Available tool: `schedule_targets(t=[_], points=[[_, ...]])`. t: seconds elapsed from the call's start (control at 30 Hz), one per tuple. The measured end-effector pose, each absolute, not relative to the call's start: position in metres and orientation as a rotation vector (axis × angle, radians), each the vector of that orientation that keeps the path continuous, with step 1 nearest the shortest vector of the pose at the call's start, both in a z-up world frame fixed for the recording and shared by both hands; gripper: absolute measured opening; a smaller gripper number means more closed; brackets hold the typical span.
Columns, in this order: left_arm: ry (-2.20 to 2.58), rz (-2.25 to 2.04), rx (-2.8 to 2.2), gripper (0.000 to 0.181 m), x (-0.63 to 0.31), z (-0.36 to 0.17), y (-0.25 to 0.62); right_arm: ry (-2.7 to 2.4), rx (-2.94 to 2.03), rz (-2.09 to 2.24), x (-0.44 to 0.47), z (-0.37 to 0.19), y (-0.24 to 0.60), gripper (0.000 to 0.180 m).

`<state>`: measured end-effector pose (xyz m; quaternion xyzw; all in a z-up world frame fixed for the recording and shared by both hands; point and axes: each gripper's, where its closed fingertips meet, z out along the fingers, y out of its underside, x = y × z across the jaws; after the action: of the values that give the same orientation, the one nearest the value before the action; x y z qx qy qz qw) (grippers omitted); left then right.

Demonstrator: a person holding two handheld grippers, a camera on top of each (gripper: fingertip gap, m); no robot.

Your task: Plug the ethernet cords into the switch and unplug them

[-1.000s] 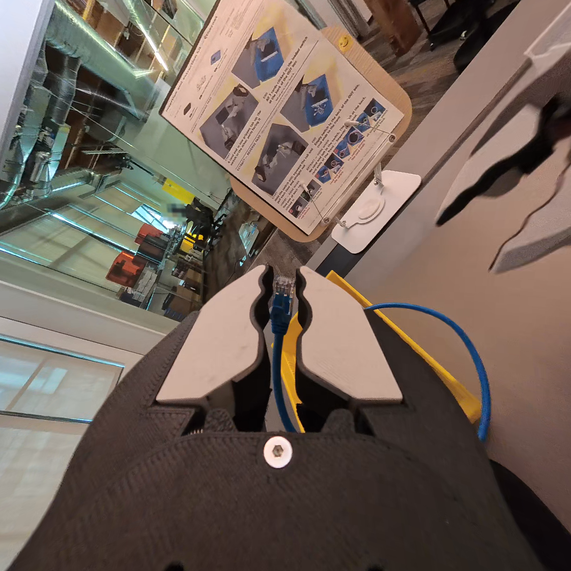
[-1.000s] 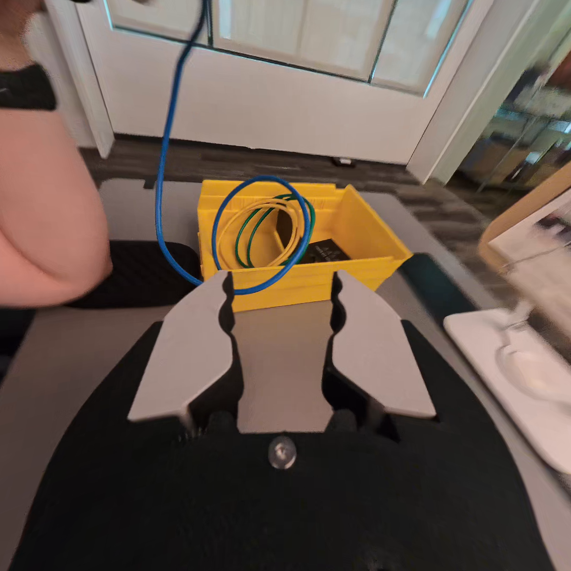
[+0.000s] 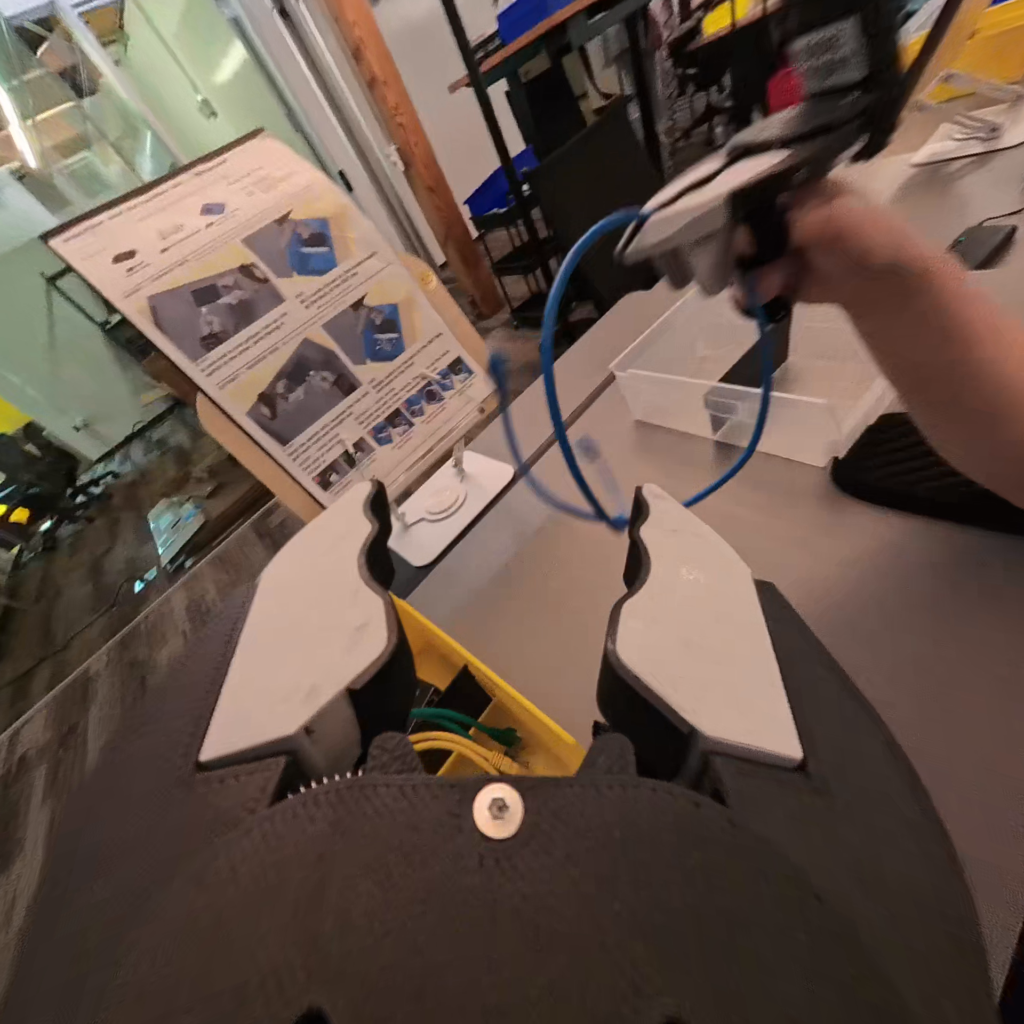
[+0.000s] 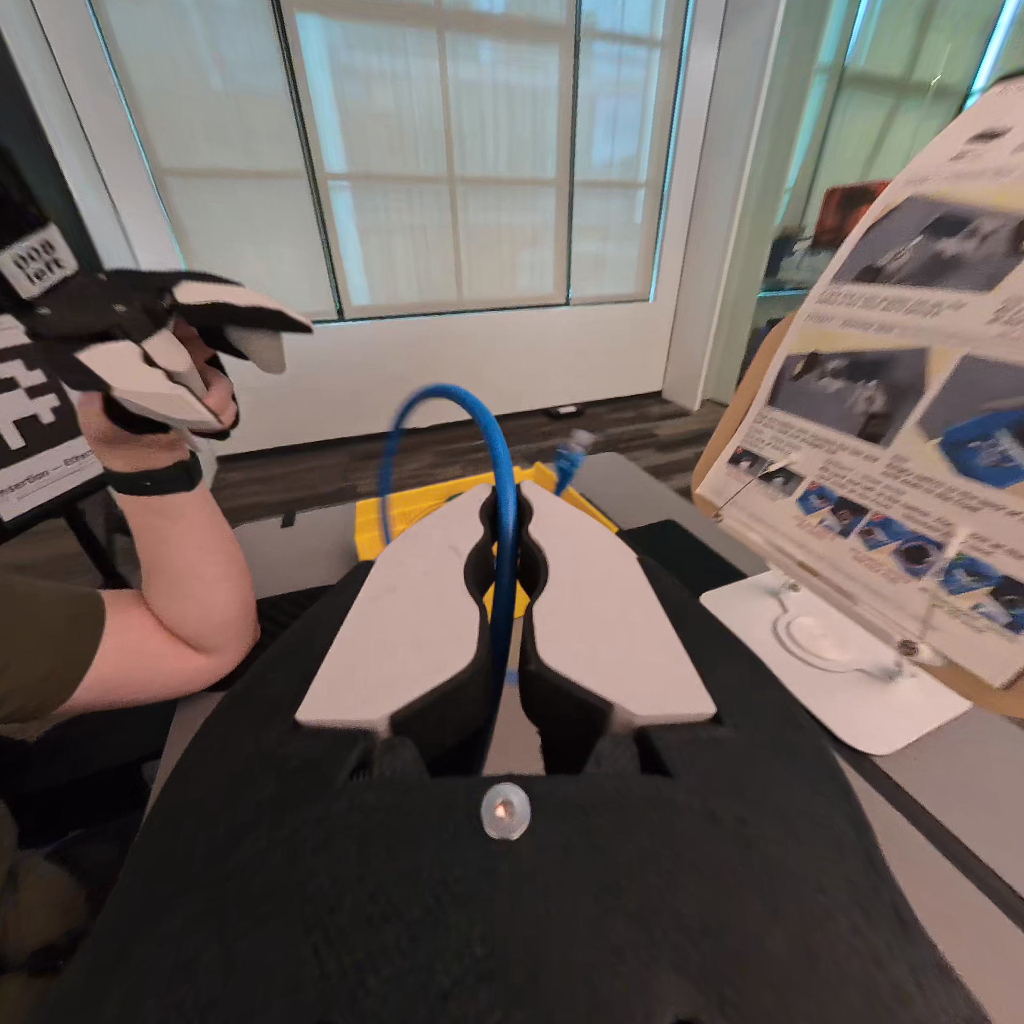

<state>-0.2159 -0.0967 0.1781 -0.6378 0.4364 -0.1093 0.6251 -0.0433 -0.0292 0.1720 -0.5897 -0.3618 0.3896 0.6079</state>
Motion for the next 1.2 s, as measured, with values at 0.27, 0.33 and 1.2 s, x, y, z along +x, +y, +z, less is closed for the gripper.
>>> schedule_targets(t=[0.27, 0.33, 1.2], points=[[0.995, -0.174, -1.621, 0.083, -0.222, 0.153, -0.067, -0.948, -1.697, 0.706, -0.002, 0.126, -0.030, 0.003], [1.010, -0.177, -1.654, 0.082, -0.224, 0.147, -0.065, -1.051, -1.880, 0.725, 0.001, 0.086, -0.030, 0.003], [0.844, 0.032, -2.533, 0.033, -0.403, -0.045, 0.071, -1.029, -2.325, 0.443, 0.017, -0.011, 0.028, 0.027]])
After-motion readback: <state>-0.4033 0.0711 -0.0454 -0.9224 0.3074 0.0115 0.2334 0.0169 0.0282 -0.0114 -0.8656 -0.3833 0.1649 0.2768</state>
